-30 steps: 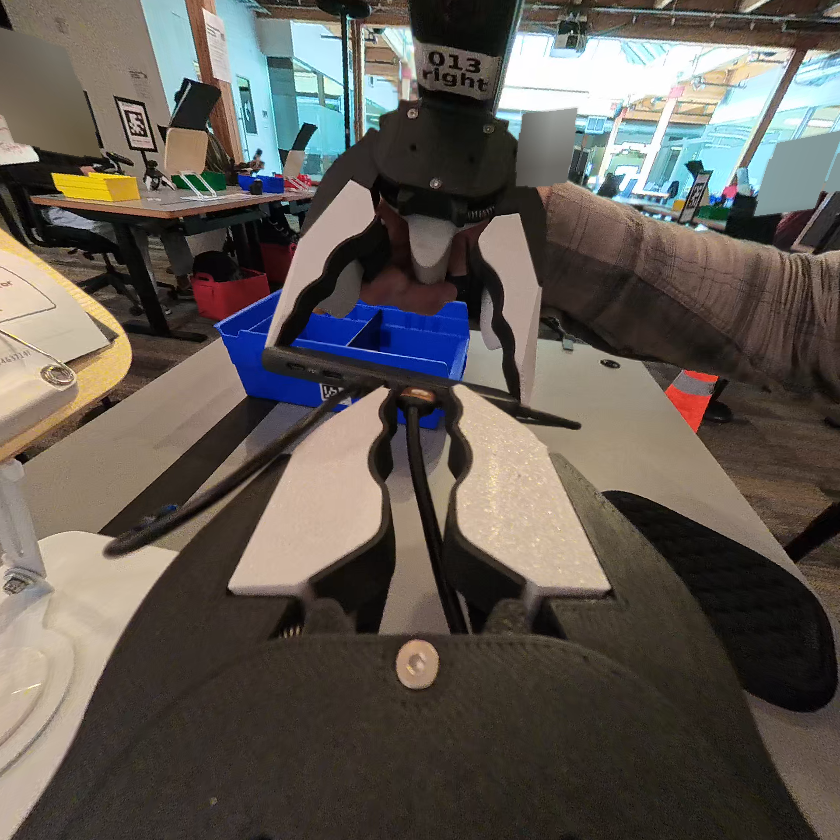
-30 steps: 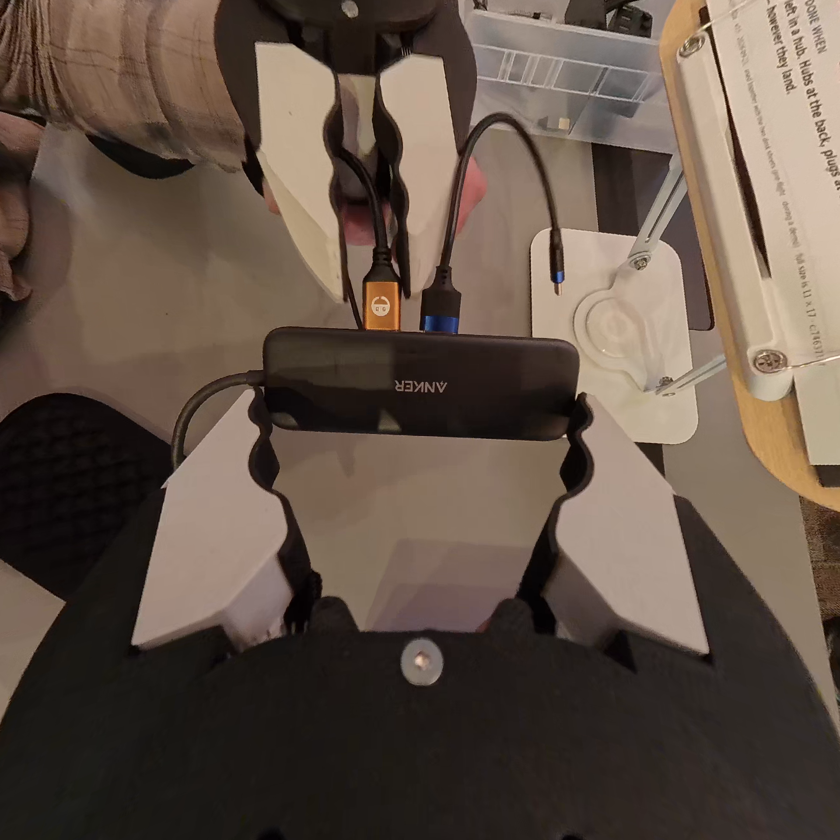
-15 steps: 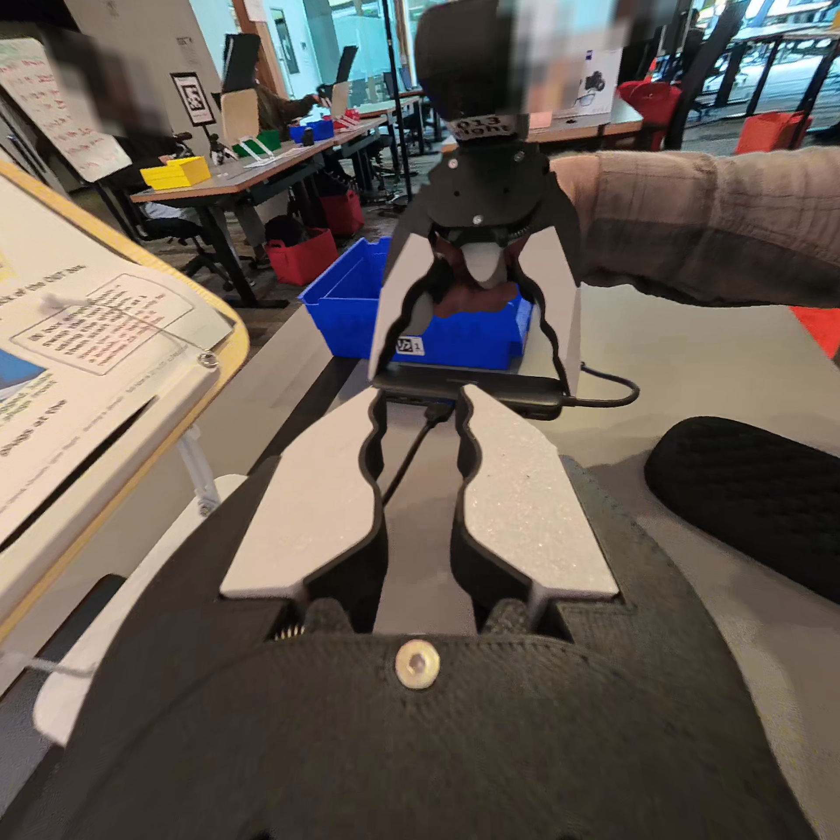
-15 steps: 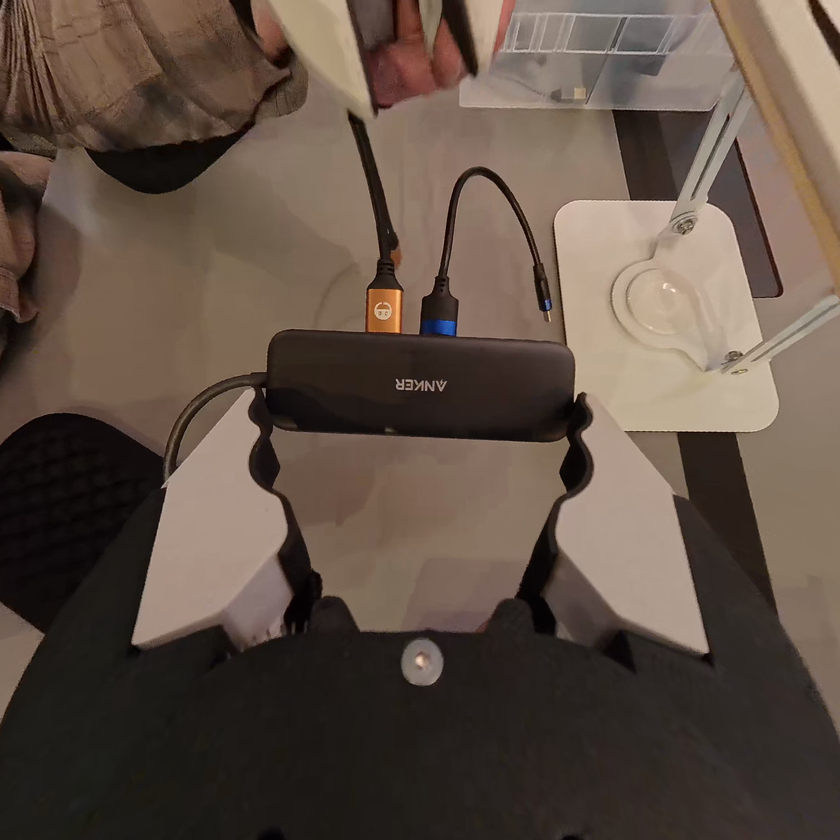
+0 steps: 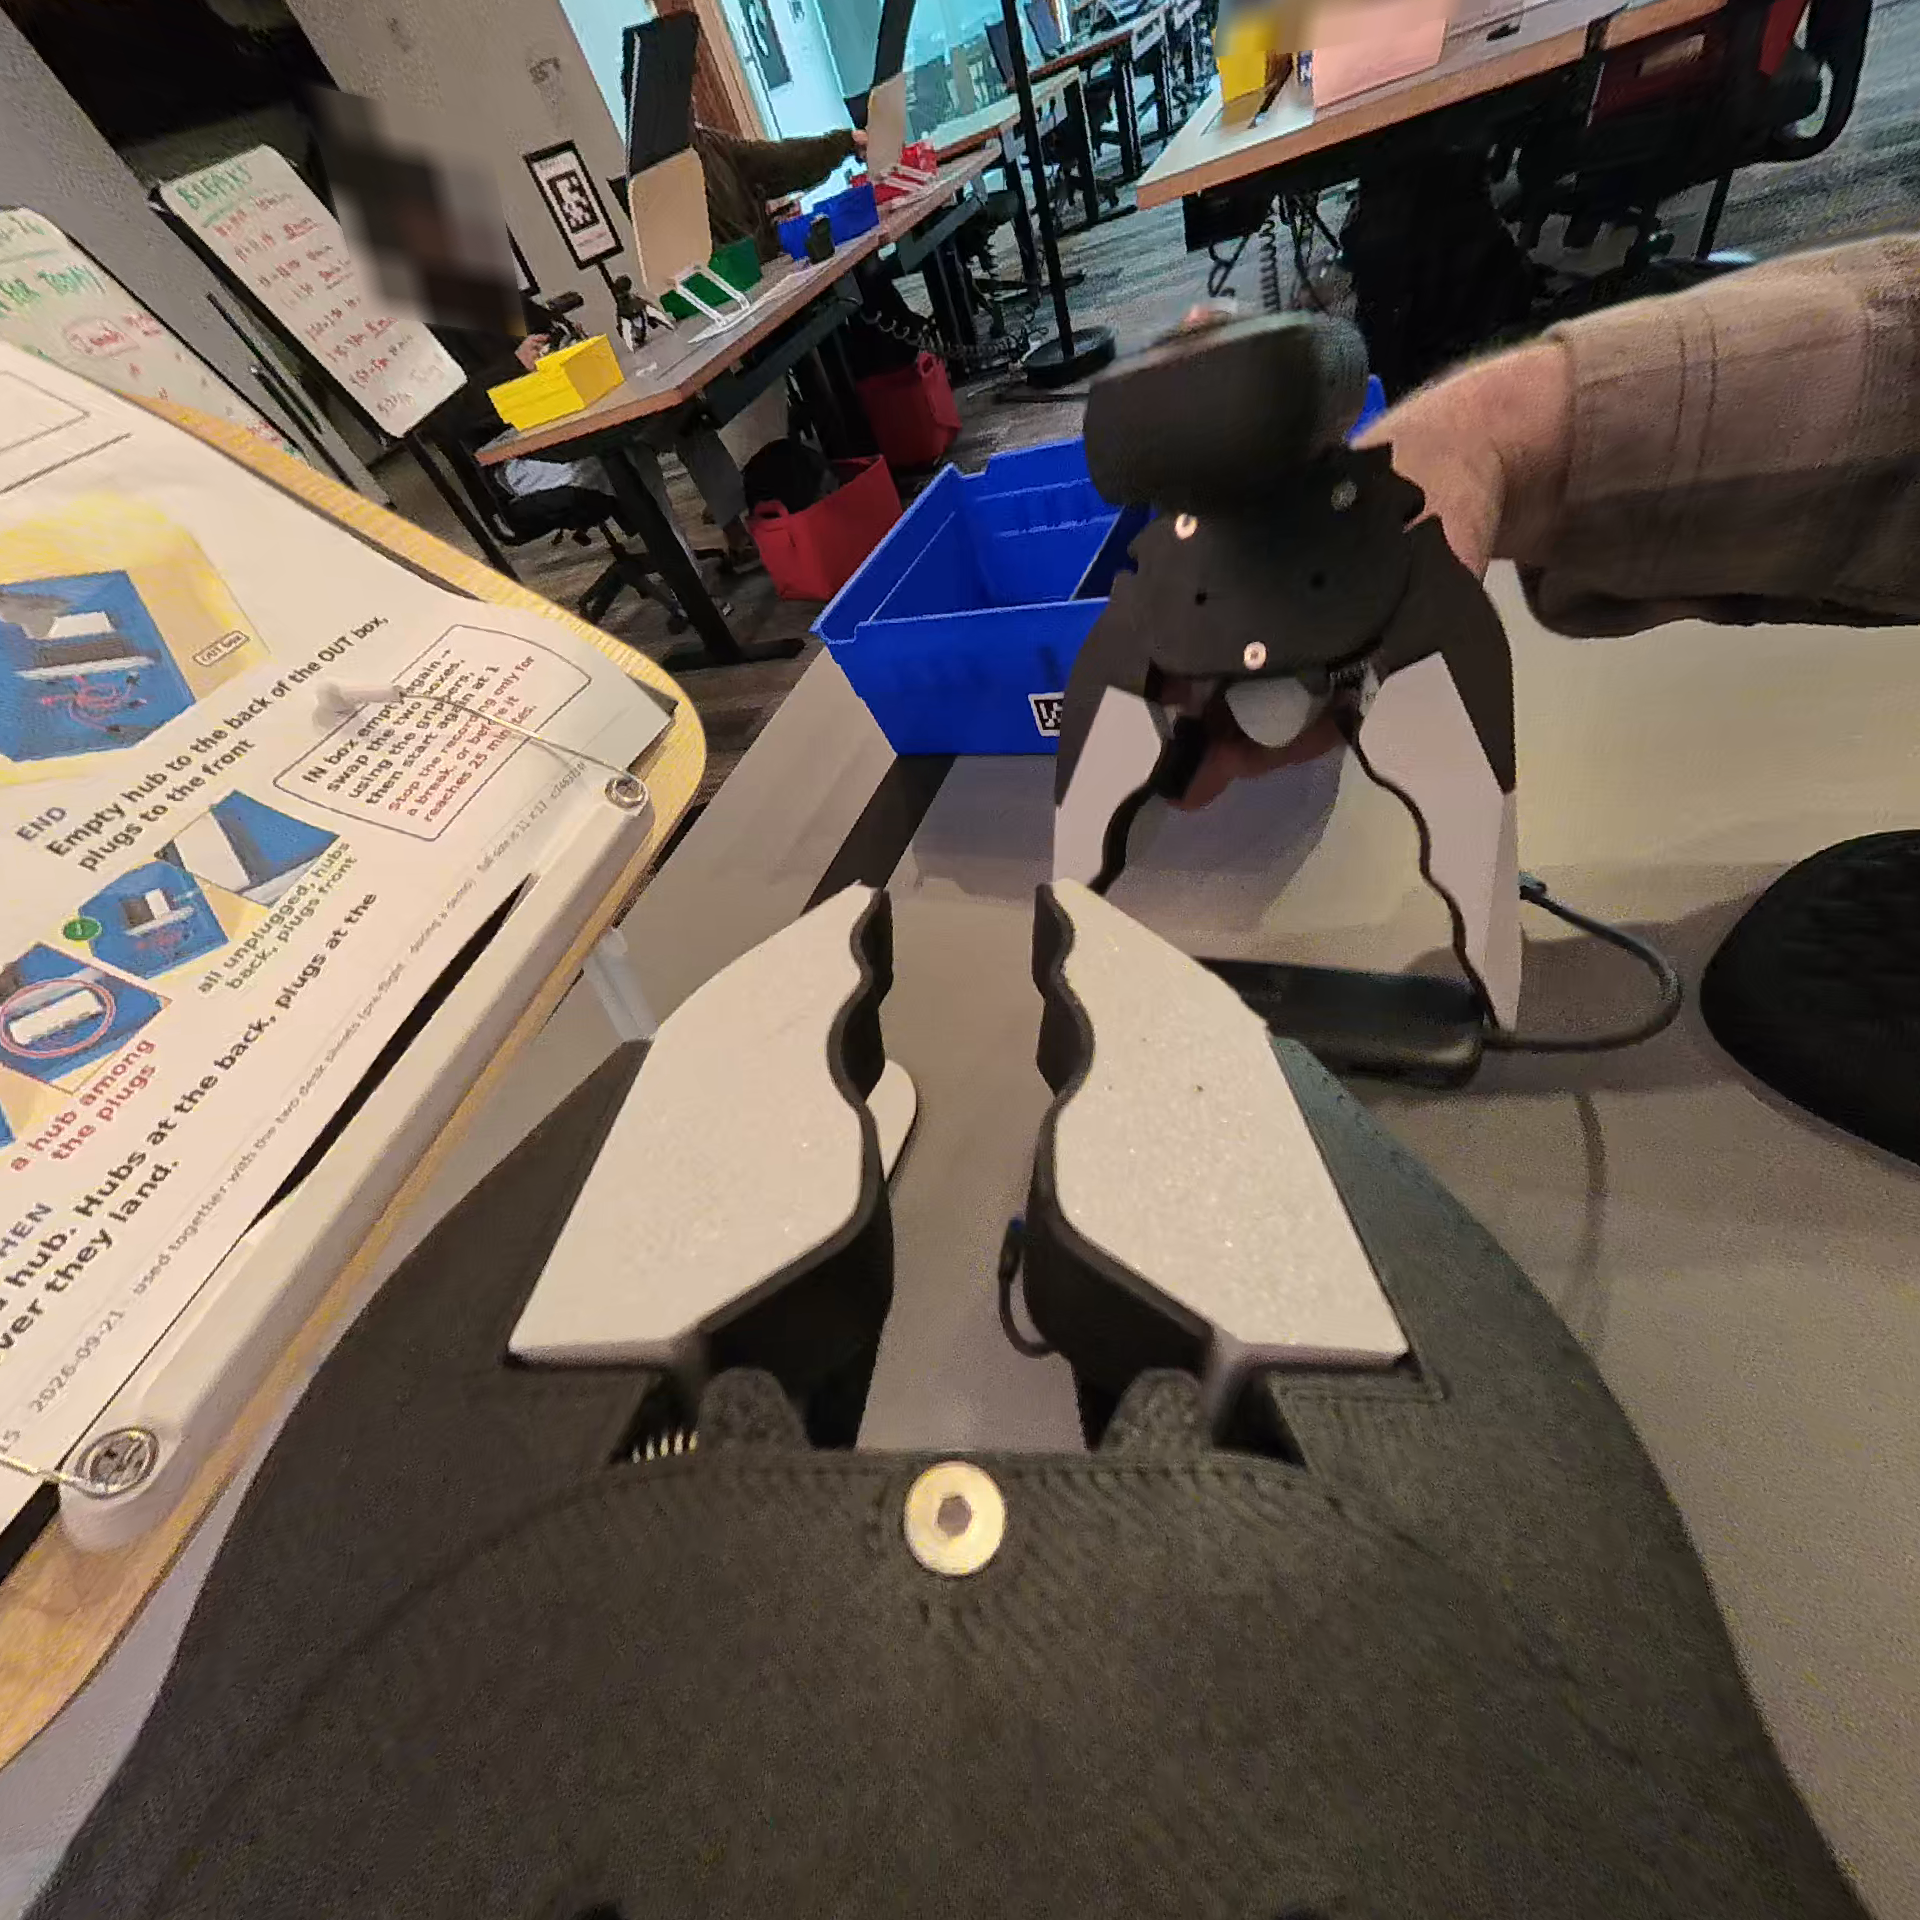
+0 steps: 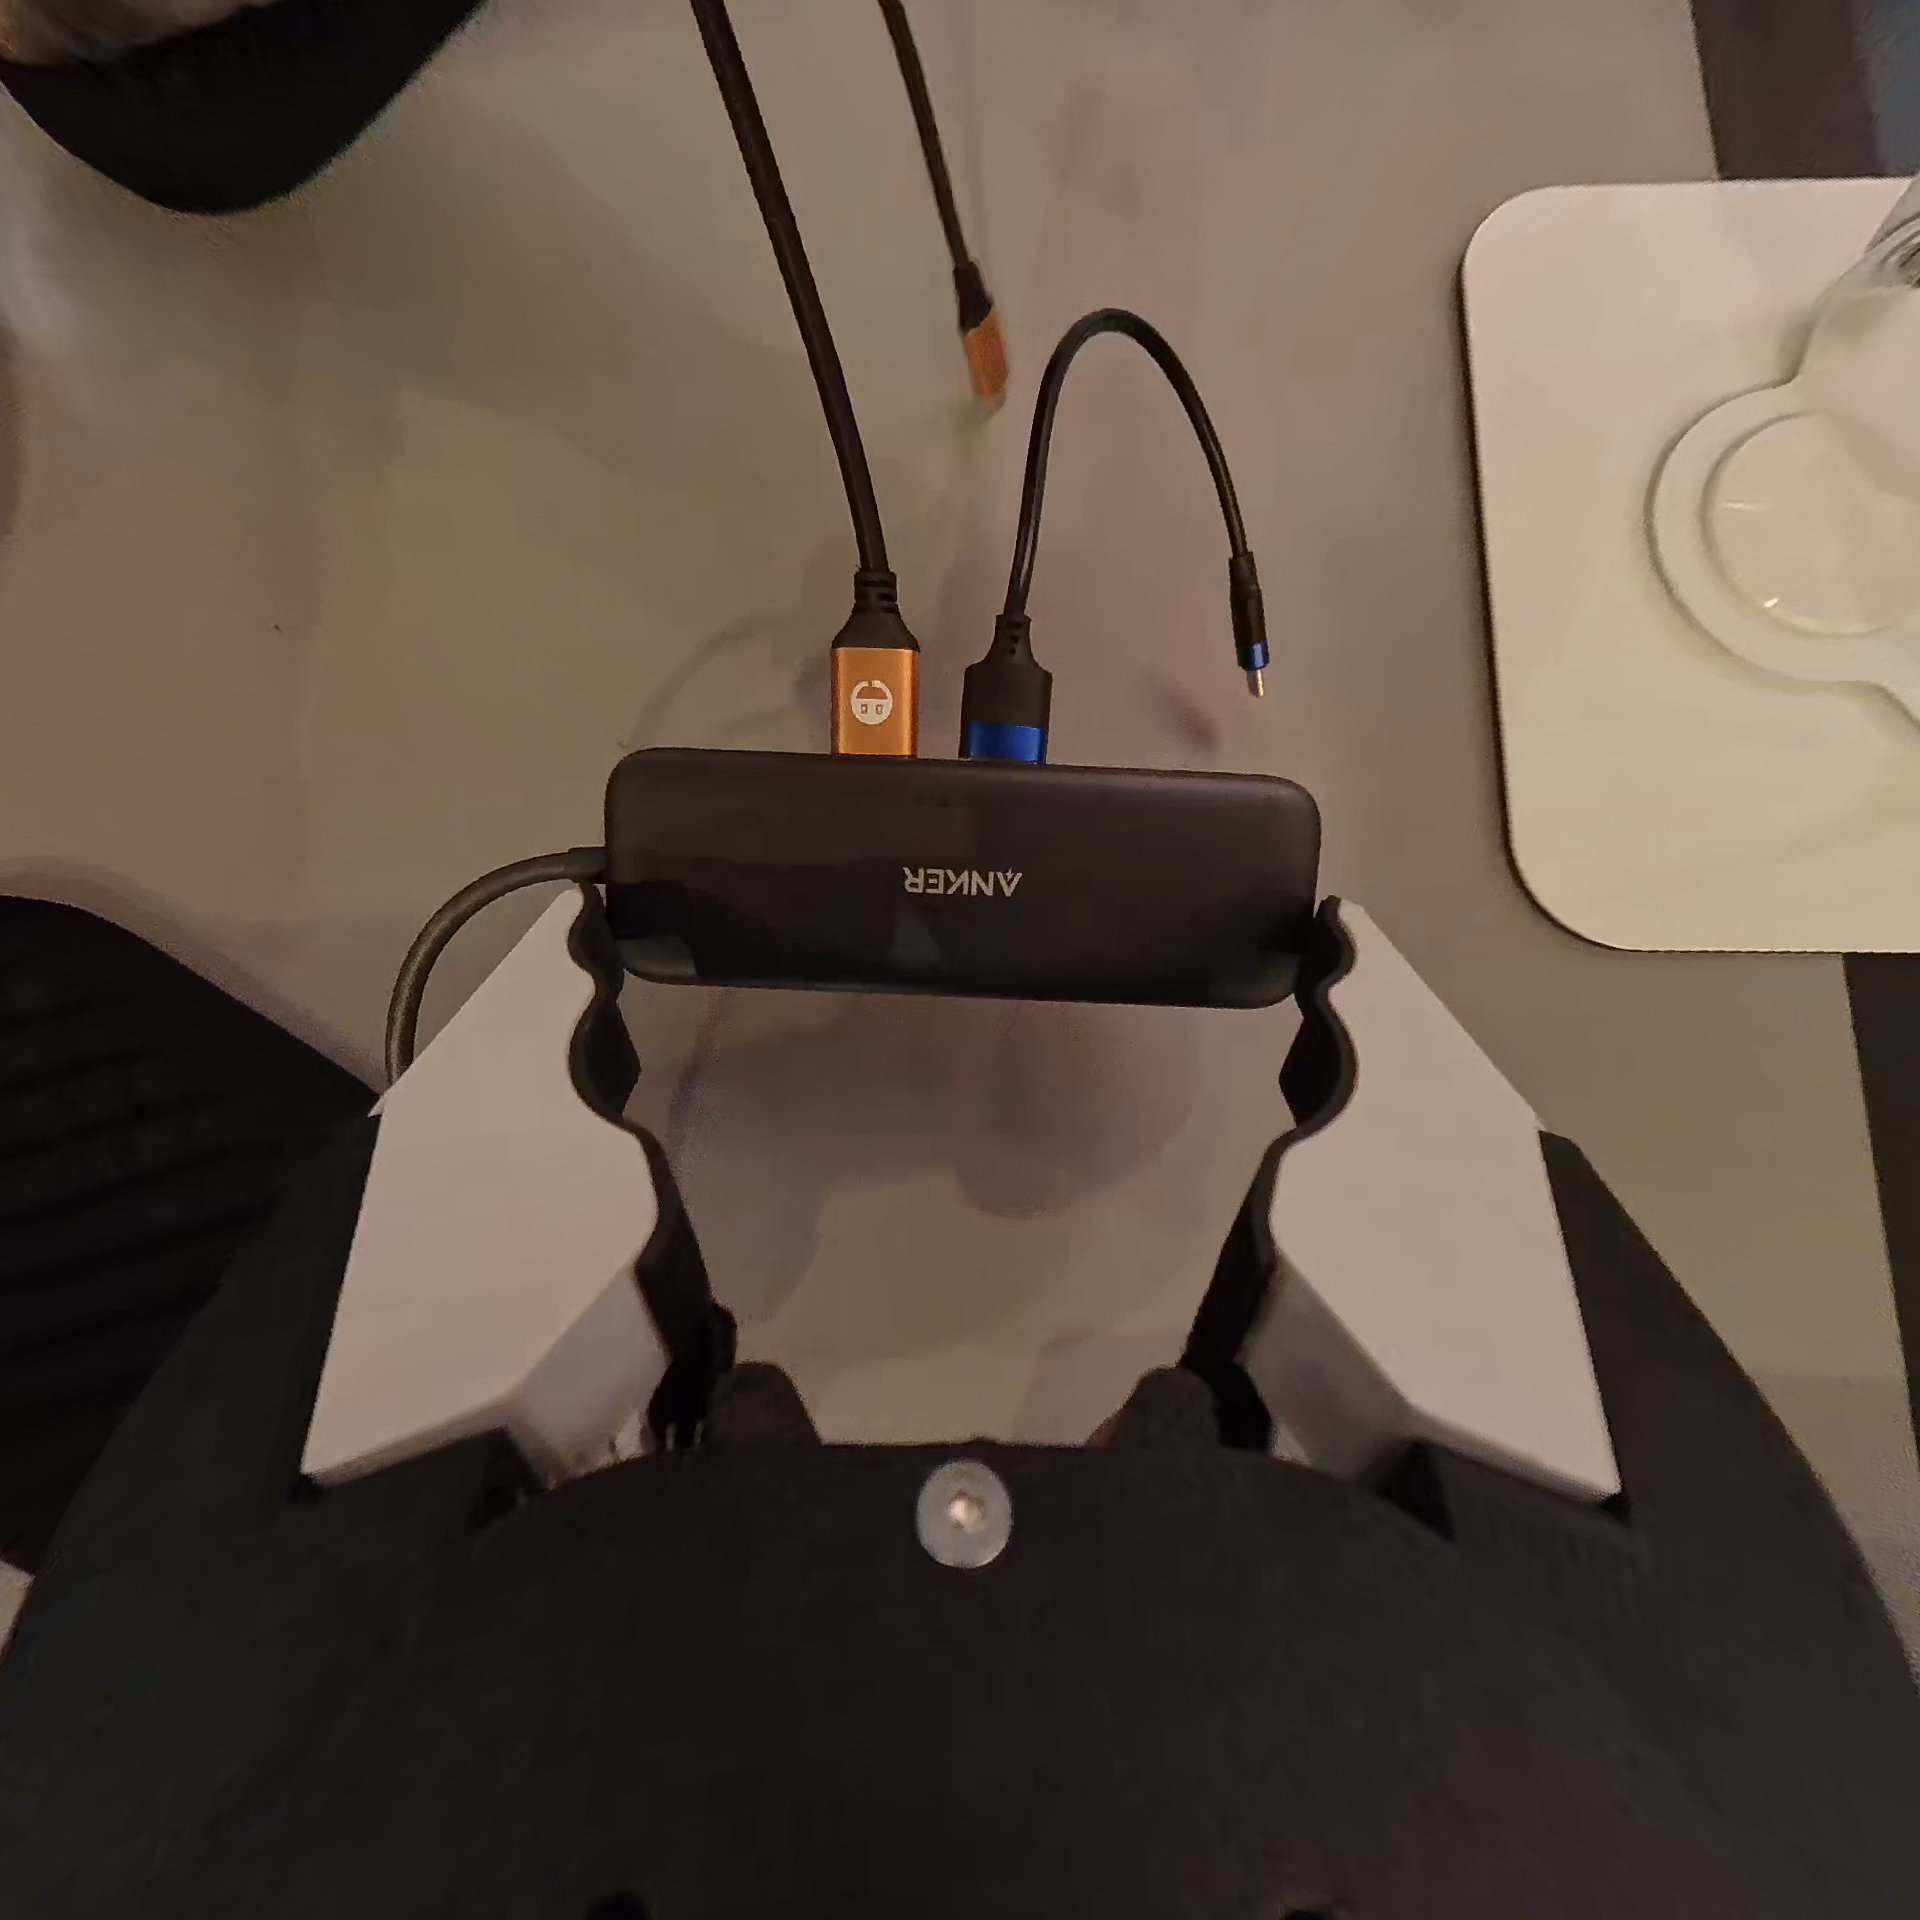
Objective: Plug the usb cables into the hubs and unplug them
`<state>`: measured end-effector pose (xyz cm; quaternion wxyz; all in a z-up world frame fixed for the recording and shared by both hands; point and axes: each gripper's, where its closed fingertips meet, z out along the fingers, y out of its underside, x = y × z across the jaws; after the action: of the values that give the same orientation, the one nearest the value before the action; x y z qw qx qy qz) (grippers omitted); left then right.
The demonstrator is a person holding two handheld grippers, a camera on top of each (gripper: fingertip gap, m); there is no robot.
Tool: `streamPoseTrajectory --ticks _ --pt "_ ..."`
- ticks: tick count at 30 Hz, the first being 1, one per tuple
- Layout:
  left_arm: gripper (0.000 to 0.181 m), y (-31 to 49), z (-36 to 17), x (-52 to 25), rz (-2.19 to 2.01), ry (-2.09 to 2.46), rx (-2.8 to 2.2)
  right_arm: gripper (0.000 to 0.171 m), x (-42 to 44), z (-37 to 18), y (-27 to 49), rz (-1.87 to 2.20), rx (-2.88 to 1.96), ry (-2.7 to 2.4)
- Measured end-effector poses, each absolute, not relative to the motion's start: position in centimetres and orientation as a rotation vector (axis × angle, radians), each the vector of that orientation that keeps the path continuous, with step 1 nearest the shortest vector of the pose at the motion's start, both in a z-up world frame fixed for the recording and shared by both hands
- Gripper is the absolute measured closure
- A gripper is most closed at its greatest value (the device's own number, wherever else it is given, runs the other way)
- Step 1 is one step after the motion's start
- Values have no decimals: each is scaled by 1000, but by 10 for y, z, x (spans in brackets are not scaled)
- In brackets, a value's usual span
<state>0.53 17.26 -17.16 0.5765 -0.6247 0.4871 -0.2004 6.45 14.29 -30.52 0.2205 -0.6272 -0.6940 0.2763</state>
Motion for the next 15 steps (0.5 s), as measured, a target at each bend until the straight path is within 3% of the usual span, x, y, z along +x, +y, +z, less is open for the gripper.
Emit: streamPoseTrajectory --ticks 15 --pt "157 172 -159 12 -415 1152 -1441 44 60 -370 135 493 -1812 -2114"
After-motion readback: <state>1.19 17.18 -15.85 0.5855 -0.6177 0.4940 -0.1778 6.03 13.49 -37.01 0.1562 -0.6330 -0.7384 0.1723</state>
